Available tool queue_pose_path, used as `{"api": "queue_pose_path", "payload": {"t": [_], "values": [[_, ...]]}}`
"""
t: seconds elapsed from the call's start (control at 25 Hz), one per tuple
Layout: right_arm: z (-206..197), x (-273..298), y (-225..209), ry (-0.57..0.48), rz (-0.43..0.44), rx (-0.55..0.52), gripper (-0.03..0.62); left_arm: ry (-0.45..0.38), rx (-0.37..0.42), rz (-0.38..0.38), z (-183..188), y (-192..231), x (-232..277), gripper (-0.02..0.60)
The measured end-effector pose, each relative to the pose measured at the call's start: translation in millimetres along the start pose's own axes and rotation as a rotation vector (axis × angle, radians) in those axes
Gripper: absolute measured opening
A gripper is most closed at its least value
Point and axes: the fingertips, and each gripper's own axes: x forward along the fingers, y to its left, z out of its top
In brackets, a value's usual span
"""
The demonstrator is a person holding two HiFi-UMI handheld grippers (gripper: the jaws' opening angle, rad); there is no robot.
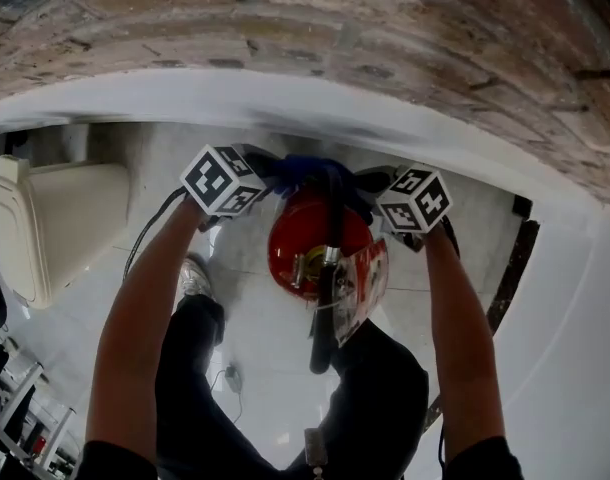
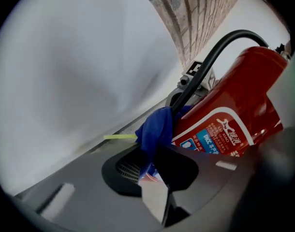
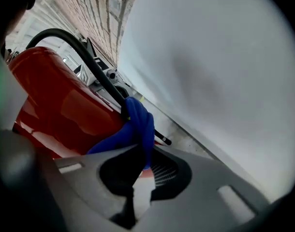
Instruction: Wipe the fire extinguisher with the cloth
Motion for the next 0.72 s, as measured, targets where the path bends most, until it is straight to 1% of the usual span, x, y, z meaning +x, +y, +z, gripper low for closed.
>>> {"api": "queue_pose_path", "payload": {"t": [0.08, 0.24, 0.32, 0.4, 0.48, 0.6, 0.72], "values": [[-3.2, 7.4, -4.9, 0.001, 0.008, -0.001, 0.025, 0.002, 0.003, -0.022, 0.1, 2.9, 3.3, 0.063], [-7.2, 14.7, -7.7, 0.01, 0.0, -0.007, 0.023, 0.03, -0.006, -0.038, -0.9, 1.7, 6.2, 0.063], [-4.9, 8.2, -3.2, 0.016, 0.007, -0.012, 0.021, 0.058, -0.005, -0.047, -1.0, -4.0, -0.2, 0.061], [-0.4, -4.7, 6.5, 0.023, 0.02, -0.03, 0.021, 0.083, 0.019, -0.048, 1.8, -13.5, -11.5, 0.06], [7.2, -20.8, 18.5, 0.033, 0.034, -0.057, 0.021, 0.09, 0.042, -0.048, 10.9, -24.1, -25.3, 0.058], [24.2, -50.8, 37.8, 0.033, 0.043, -0.103, 0.021, 0.062, 0.057, -0.057, 32.1, -41.9, -51.2, 0.058], [47.6, -84.5, 55.8, 0.004, 0.018, -0.163, 0.021, -0.004, 0.051, -0.068, 55.8, -61.2, -80.8, 0.058]]}}
